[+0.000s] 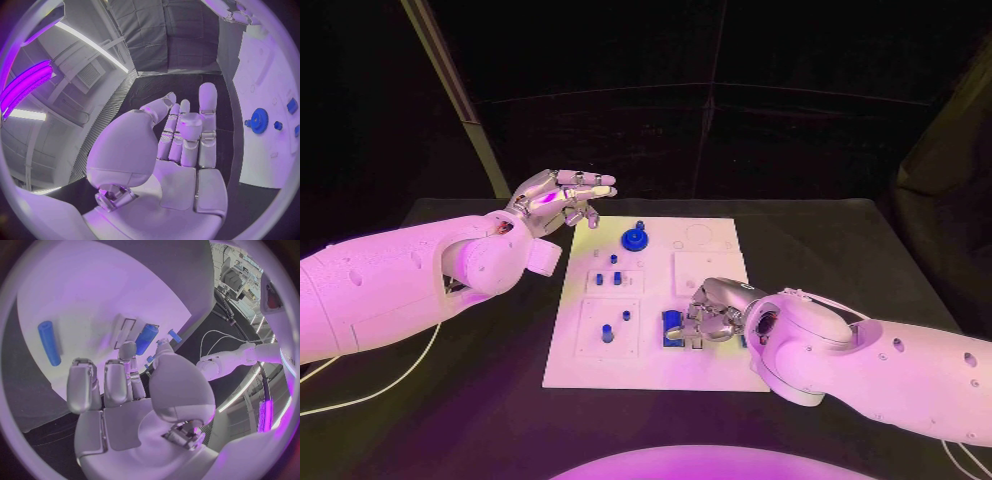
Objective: Assemble the parts on the task board
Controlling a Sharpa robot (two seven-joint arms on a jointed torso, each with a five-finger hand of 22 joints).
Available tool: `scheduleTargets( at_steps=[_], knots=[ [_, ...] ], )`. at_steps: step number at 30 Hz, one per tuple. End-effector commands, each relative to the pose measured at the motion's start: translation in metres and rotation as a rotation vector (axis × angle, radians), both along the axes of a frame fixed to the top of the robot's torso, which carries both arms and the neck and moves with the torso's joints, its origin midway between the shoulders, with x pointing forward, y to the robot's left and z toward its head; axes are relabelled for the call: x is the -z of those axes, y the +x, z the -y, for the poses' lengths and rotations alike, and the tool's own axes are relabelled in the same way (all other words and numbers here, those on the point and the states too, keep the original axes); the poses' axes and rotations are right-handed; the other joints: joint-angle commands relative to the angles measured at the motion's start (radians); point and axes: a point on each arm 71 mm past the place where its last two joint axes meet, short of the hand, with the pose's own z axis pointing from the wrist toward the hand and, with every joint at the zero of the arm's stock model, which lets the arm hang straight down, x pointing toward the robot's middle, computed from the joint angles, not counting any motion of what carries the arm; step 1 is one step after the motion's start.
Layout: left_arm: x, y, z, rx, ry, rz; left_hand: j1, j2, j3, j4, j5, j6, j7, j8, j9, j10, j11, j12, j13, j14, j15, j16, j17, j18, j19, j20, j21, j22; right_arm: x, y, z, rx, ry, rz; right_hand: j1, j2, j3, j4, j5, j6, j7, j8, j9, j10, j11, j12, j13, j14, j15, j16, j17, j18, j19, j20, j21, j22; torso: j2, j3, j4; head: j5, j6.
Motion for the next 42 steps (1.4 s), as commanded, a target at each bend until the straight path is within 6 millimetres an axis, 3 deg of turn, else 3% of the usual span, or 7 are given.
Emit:
scheduleTargets(
  at_steps=[1,8,14,21,27,36,42],
  knots=[
    [-0.001,0.0,0.001,0.007,-0.005,0.006,0.001,0.001,-0.005,0.001,0.0,-0.005,0.002,-0.005,0.0,-0.005,0.001,0.004,0.0,-0.006,0.002,-0.002,-0.001,0.015,-0.008,-0.001,-0.006,-0.001,-0.002,-0.002,-0.003,-0.036,0.004,0.013,0.067,0.007,0.002,-0.035,0.004,0.0,0.0,-0.001,0.003,0.007,0.001,-0.007,0.003,0.038,0.005,-0.004,0.004,-0.001,-0.002,0.0,-0.004,0.004,0.0,-0.0001,-0.0008,0.0,0.0],
    [-0.001,0.0,0.001,0.009,-0.005,0.006,0.001,0.001,-0.005,0.001,0.0,-0.005,0.002,-0.005,-0.001,-0.005,0.001,0.004,0.0,-0.006,0.003,-0.002,-0.001,0.015,-0.008,-0.001,-0.007,-0.001,-0.003,-0.001,-0.001,-0.035,0.001,0.029,0.16,0.039,0.008,-0.092,0.011,0.005,-0.001,0.003,0.008,0.012,-0.001,-0.012,0.007,0.04,0.003,-0.004,0.01,-0.003,0.003,-0.003,-0.002,0.01,0.001,-0.0002,0.0017,-0.001,0.002],
    [-0.001,0.0,0.0,0.006,-0.004,0.005,0.001,0.001,-0.005,0.001,0.0,-0.005,0.002,-0.005,-0.001,-0.005,0.001,0.004,0.0,-0.006,0.003,-0.002,-0.001,0.015,-0.008,-0.001,-0.007,-0.001,-0.007,0.0,0.004,-0.015,0.048,0.066,0.147,0.043,-0.015,-0.087,0.052,0.002,0.001,0.0,0.009,0.014,0.0,-0.016,0.007,0.04,0.004,-0.006,0.011,-0.003,0.003,-0.002,-0.002,0.01,0.0,0.0,-0.0002,0.0,0.004],
    [-0.001,0.001,0.0,0.006,-0.003,0.004,0.002,0.002,-0.005,0.001,0.0,-0.005,0.002,-0.005,-0.001,-0.005,0.001,0.004,0.0,-0.006,0.003,-0.002,-0.001,0.015,-0.008,-0.001,-0.007,-0.001,-0.011,-0.006,0.024,0.013,0.177,0.012,0.081,0.038,-0.071,-0.037,0.059,-0.026,0.009,-0.015,0.005,-0.011,0.008,-0.065,-0.027,0.035,0.01,-0.026,-0.011,0.002,-0.012,0.003,-0.016,-0.013,0.0,-0.0008,-0.0005,-0.006,0.007],
    [-0.001,0.001,0.0,0.006,-0.002,0.003,0.002,0.002,-0.005,0.001,0.0,-0.005,0.002,-0.005,-0.001,-0.005,0.001,0.004,0.0,-0.006,0.003,-0.002,-0.001,0.015,-0.008,-0.001,-0.007,-0.001,-0.011,-0.012,0.055,0.041,0.252,-0.077,0.13,0.062,-0.068,-0.052,0.074,-0.08,0.029,-0.059,-0.015,-0.055,0.024,-0.143,-0.087,0.031,0.023,-0.045,-0.03,0.007,-0.025,0.013,-0.029,-0.034,0.0,-0.0012,-0.0001,-0.015,0.011],
    [-0.001,0.0,0.001,0.007,-0.002,0.002,0.003,0.002,-0.004,0.001,0.0,-0.005,0.002,-0.005,0.0,-0.005,0.001,0.004,0.0,-0.007,0.003,-0.002,-0.003,0.015,-0.008,-0.001,-0.007,-0.001,-0.013,-0.013,0.104,0.104,0.093,-0.029,0.21,0.11,-0.057,-0.091,0.154,-0.024,0.026,-0.096,-0.042,-0.033,0.02,-0.144,-0.092,0.039,0.021,-0.027,-0.001,0.001,-0.006,0.016,-0.014,-0.004,0.0,-0.0009,-0.0029,-0.029,0.015],
    [-0.001,0.0,0.001,0.011,-0.004,0.002,0.003,0.003,-0.004,0.0,0.0,-0.005,0.002,-0.006,0.0,-0.005,0.001,0.005,0.0,-0.007,0.003,-0.002,-0.003,0.015,-0.008,-0.001,-0.007,-0.001,-0.014,-0.012,0.112,0.112,-0.054,0.027,0.172,0.113,-0.092,-0.064,0.131,0.017,0.016,-0.103,-0.035,-0.018,0.013,-0.148,-0.094,0.039,0.015,-0.027,0.001,0.0,-0.003,0.009,-0.012,0.0,0.001,0.0003,-0.0008,-0.035,0.017]
  ],
)
